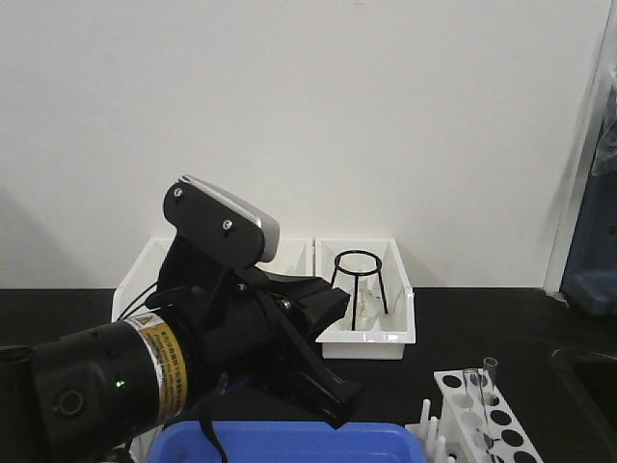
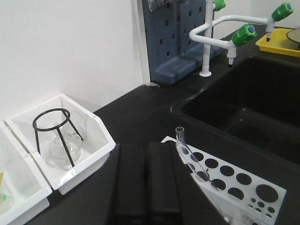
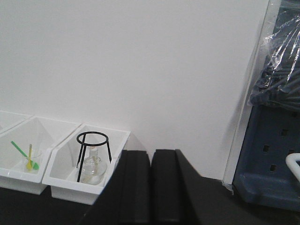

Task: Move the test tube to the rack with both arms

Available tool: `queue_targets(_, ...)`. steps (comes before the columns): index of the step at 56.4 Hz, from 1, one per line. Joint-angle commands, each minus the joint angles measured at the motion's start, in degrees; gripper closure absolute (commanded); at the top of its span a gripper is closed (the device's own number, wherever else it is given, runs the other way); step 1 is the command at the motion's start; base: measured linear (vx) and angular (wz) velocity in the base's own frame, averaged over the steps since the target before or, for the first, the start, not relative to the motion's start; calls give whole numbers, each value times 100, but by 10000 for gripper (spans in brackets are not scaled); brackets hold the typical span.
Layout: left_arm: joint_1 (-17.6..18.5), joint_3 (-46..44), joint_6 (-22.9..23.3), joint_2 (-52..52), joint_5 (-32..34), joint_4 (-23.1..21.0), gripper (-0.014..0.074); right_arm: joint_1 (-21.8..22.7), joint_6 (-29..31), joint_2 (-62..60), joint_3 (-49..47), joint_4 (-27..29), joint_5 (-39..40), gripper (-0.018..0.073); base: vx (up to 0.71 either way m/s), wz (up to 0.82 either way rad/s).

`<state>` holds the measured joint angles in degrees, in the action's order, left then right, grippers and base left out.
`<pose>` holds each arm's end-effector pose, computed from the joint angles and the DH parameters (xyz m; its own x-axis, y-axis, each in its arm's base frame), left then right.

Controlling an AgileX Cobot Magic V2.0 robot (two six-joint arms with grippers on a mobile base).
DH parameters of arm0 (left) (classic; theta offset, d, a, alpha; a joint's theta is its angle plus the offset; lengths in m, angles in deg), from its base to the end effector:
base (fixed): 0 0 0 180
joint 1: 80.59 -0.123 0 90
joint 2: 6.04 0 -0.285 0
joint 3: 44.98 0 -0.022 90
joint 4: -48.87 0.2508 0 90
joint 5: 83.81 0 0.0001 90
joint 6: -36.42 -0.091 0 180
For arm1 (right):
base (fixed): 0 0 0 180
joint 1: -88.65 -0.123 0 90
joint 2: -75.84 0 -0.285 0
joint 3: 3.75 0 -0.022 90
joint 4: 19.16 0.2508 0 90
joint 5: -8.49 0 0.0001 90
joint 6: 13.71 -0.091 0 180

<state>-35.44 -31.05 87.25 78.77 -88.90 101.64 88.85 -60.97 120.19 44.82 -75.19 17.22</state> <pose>0.2263 -0.2182 0.3718 -0.1234 0.1692 -0.9778 0.6627 0.7475 0.0457 0.1381 0.0109 0.3345 0.0522 -0.1461 -0.9879 -0.1159 0.9817 -0.1513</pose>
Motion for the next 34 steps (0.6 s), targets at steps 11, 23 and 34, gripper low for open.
queue_targets(11, -18, -162, -1201, -120, 953, -1227, 603, 27, 4, -9, -185, -5, 247, 570, 0, 0)
queue_targets(23, -79, -162, -4937, 24, 1081, -4863, 603, 27, 4, -9, -185, -5, 255, 570, 0, 0)
queue_targets(34, -87, -162, -6508, 32, 1354, -6451, 603, 27, 4, -9, -185, -5, 248, 570, 0, 0)
